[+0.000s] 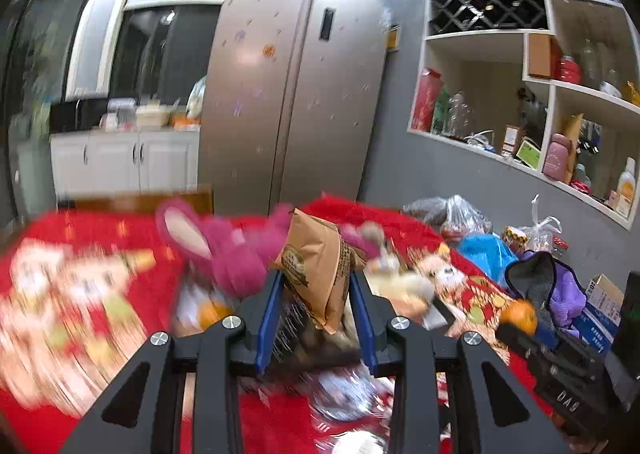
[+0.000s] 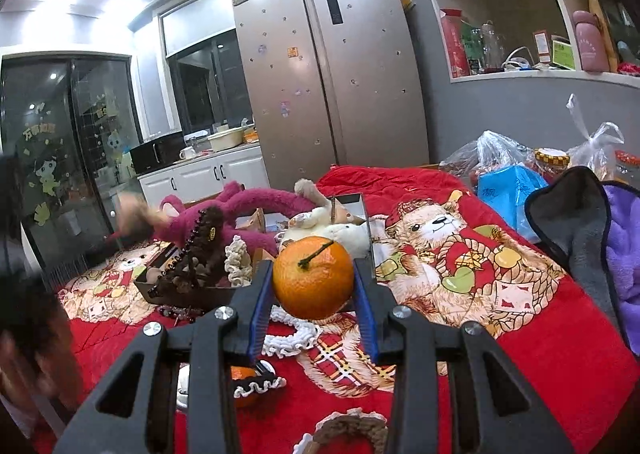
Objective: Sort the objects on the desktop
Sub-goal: 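Lift the snack pack with the left tool while the right tool lifts the orange toward the tray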
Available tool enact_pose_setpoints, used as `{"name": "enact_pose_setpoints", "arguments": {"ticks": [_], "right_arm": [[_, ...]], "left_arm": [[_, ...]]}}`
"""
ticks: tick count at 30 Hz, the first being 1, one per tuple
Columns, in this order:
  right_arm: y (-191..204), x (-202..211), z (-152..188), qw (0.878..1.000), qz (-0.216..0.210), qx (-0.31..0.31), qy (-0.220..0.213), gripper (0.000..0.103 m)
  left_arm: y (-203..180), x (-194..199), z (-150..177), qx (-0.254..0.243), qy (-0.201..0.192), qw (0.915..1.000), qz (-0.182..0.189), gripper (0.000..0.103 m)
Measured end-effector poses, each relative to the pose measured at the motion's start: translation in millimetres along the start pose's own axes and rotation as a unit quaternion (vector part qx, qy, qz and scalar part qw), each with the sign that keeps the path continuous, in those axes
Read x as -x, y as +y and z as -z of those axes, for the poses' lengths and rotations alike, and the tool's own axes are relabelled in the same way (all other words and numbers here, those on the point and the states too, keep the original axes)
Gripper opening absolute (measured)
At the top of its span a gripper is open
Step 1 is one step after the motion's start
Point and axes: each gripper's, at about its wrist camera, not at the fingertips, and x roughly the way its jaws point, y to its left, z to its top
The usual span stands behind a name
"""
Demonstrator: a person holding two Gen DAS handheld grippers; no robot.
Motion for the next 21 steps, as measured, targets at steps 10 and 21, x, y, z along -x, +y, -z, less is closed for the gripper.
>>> {"name": "enact_pose_setpoints", "arguments": {"ticks": [10, 21], "right_arm": [[9.5, -8.8, 9.3, 1.000, -0.003, 0.009, 0.016, 0.038], [19.2, -12.0, 0.9, 1.000, -0.024, 0.013, 0.014, 0.038]], "left_arm": [[57.4, -21.1, -7.1, 0.000, -0.018, 0.9979, -0.062, 0.034], [77.4, -62.8, 35.3, -0.001, 0.043, 0.9953, -0.087, 0.034]]}}
